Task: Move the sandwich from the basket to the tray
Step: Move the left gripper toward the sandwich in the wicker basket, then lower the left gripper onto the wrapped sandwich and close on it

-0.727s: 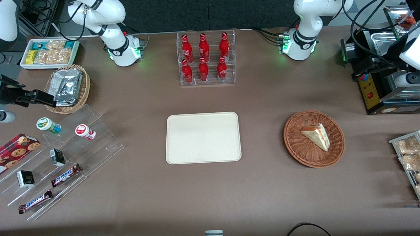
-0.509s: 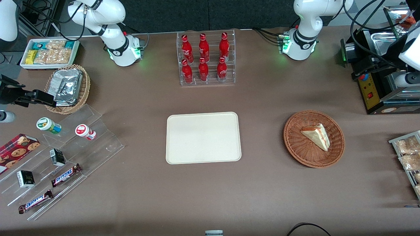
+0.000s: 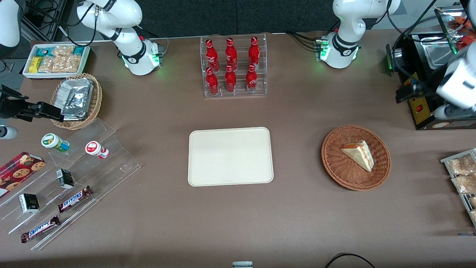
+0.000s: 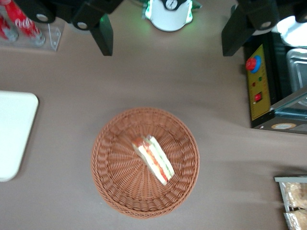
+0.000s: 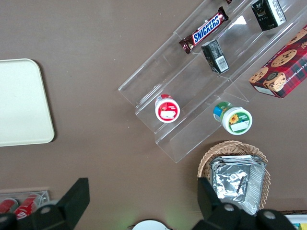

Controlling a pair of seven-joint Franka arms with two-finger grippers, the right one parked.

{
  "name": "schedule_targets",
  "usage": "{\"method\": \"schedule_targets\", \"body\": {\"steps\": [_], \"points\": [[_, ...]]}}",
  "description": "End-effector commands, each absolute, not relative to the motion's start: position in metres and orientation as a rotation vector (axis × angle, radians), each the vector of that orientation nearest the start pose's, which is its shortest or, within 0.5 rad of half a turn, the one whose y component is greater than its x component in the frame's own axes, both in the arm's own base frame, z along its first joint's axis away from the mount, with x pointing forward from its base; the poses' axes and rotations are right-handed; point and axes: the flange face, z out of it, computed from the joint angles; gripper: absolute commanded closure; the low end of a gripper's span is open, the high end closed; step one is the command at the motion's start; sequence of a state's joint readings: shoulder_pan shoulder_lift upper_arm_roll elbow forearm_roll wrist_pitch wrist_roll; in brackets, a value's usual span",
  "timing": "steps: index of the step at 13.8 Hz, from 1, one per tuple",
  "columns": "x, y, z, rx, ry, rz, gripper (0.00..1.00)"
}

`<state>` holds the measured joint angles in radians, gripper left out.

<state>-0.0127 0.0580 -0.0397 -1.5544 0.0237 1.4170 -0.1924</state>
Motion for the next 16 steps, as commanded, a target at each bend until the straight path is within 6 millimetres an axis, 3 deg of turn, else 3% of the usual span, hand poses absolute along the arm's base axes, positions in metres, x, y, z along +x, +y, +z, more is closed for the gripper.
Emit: {"method": "schedule_targets", "body": {"steps": [1, 4, 7, 10, 12, 16], "points": [[0.557, -0.006, 0.537, -3.094, -0.449, 0.306, 0.0], [0.563, -0.008, 0.462, -3.025, -0.818, 0.243, 0.0], [0.564, -0.013, 0.407, -2.948, -1.071, 0.175, 0.0], [0.569, -0.015, 0.367, -2.873, -1.275, 0.119, 0.0], [0.571, -0.025, 0.348, -2.857, -1.31, 0.105, 0.0], [0.555, -0.025, 0.307, -2.862, -1.333, 0.049, 0.0]]}}
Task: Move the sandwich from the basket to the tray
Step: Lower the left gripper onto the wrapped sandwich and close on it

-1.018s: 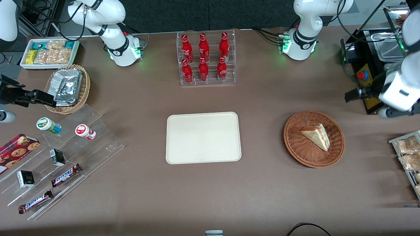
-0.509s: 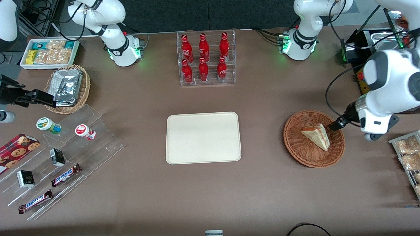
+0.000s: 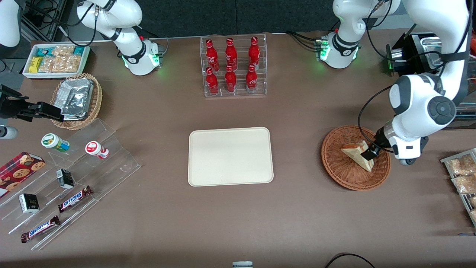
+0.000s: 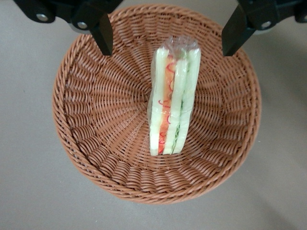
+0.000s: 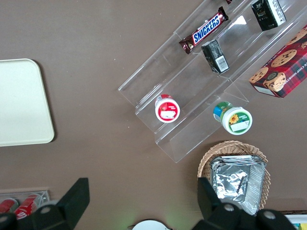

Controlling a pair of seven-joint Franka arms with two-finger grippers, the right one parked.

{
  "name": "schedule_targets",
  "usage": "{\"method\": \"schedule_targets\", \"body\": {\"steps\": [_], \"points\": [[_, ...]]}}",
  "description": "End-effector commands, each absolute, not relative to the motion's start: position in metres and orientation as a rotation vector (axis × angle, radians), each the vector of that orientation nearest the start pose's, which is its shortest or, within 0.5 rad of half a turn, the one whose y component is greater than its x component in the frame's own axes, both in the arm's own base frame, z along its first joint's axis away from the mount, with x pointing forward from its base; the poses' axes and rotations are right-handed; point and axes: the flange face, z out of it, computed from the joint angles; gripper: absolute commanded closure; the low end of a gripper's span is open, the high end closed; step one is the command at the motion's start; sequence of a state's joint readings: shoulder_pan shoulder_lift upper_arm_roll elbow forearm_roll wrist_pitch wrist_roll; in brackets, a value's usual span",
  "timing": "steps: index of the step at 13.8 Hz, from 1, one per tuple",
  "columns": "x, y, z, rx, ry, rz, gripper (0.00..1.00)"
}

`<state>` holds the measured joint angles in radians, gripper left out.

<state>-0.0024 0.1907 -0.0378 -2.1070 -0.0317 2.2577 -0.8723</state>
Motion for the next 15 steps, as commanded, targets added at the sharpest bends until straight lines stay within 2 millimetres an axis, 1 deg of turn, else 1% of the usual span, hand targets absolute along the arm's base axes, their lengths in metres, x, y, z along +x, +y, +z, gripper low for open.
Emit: {"method": "schedule_targets", "body": {"steps": [1, 3, 6, 9, 11, 12, 14, 15], "points": [[0.551, -0.024, 0.299, -2.864, -1.331, 0.038, 0.0], [0.548, -0.022, 0.294, -2.858, -1.335, 0.045, 0.0], [0.55, -0.023, 0.279, -2.856, -1.336, 0.047, 0.0], [0.546, -0.022, 0.266, -2.847, -1.333, 0.072, 0.0], [0.546, -0.022, 0.261, -2.845, -1.335, 0.077, 0.0], [0.546, -0.022, 0.259, -2.843, -1.339, 0.079, 0.05], [0.547, -0.023, 0.258, -2.841, -1.341, 0.082, 0.87], [0.548, -0.023, 0.259, -2.838, -1.35, 0.078, 1.0]]}}
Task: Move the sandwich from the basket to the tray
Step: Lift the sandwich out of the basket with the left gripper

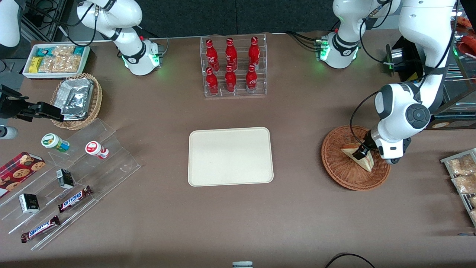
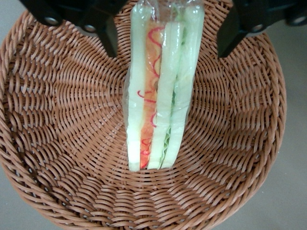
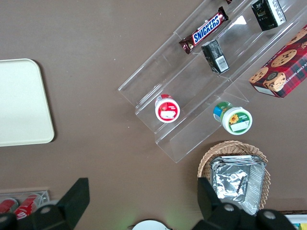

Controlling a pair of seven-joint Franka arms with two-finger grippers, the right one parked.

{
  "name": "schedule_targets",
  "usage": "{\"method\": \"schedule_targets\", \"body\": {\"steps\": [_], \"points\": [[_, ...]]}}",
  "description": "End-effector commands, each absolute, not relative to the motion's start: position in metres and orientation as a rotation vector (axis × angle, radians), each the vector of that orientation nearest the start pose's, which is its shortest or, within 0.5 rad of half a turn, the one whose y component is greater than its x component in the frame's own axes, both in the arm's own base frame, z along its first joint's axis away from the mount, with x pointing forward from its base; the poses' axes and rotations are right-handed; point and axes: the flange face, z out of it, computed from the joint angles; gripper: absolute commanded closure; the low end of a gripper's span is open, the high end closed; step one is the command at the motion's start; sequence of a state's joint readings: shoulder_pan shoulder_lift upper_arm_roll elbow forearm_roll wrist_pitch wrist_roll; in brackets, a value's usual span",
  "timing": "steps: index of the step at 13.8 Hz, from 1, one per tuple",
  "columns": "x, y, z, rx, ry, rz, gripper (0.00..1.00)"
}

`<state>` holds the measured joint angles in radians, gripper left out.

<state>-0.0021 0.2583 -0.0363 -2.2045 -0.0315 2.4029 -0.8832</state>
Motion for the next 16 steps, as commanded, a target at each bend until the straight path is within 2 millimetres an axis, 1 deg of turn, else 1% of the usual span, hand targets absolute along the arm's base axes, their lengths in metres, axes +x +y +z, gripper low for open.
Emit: {"method": "schedule_targets", "body": {"steps": [1, 3, 4, 5, 6, 8, 10, 11, 12, 13, 14, 15, 16], "points": [[0.549, -0.023, 0.262, -2.836, -1.36, 0.071, 1.0], [0.554, -0.023, 0.273, -2.842, -1.362, 0.054, 1.0], [0.556, -0.025, 0.284, -2.844, -1.356, 0.057, 1.0], [0.56, -0.033, 0.299, -2.846, -1.325, 0.086, 1.0], [0.564, -0.045, 0.321, -2.85, -1.281, 0.12, 1.0], [0.572, -0.077, 0.367, -2.839, -1.14, 0.161, 1.0], [0.578, -0.129, 0.416, -2.85, -1.001, 0.194, 1.0], [0.578, -0.155, 0.435, -2.862, -0.95, 0.193, 1.0], [0.575, -0.182, 0.445, -2.873, -0.928, 0.175, 1.0], [0.571, -0.216, 0.449, -2.88, -0.93, 0.141, 1.0], [0.571, -0.239, 0.451, -2.897, -0.912, 0.121, 1.0], [0.573, -0.265, 0.448, -2.925, -0.867, 0.101, 1.0], [0.576, -0.294, 0.436, -2.94, -0.818, 0.1, 1.0]]}}
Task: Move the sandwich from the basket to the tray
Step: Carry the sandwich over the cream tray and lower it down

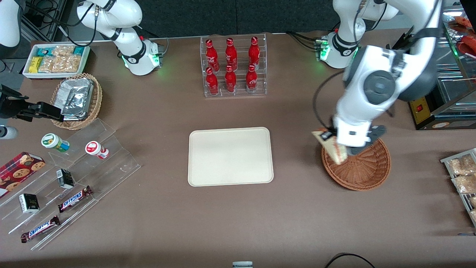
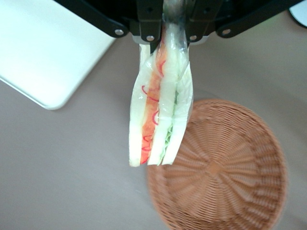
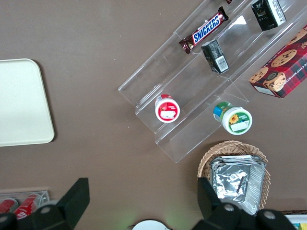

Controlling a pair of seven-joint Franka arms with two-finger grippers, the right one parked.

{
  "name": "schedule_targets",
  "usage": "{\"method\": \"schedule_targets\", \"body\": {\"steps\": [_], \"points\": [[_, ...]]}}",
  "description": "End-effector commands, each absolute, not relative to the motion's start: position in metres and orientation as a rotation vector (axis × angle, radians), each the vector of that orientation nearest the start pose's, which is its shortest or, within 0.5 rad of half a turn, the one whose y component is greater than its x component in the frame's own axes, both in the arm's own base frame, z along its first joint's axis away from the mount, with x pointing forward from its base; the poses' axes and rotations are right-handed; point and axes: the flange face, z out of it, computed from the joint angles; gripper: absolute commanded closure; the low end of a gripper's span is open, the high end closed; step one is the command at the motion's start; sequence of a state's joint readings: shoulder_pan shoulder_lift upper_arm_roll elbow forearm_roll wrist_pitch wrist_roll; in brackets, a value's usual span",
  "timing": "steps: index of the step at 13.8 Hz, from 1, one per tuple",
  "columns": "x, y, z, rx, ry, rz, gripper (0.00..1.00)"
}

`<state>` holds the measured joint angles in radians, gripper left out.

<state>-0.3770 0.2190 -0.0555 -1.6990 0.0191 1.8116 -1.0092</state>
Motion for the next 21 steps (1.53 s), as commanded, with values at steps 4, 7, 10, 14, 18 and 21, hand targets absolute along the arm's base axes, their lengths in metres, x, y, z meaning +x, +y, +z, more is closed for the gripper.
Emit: {"method": "schedule_targets", "body": {"steps": [4, 7, 10, 14, 18, 21], "points": [[0.562, -0.385, 0.403, -2.987, -0.632, 0.098, 1.0], [0.546, -0.439, 0.385, -3.072, -0.532, 0.029, 1.0], [0.521, -0.486, 0.349, -3.101, -0.377, -0.005, 1.0], [0.494, -0.531, 0.297, -3.104, -0.226, -0.101, 1.0], [0.488, -0.539, 0.267, -3.096, -0.184, -0.089, 1.0], [0.482, -0.545, 0.248, -3.077, -0.141, -0.108, 1.0]]}}
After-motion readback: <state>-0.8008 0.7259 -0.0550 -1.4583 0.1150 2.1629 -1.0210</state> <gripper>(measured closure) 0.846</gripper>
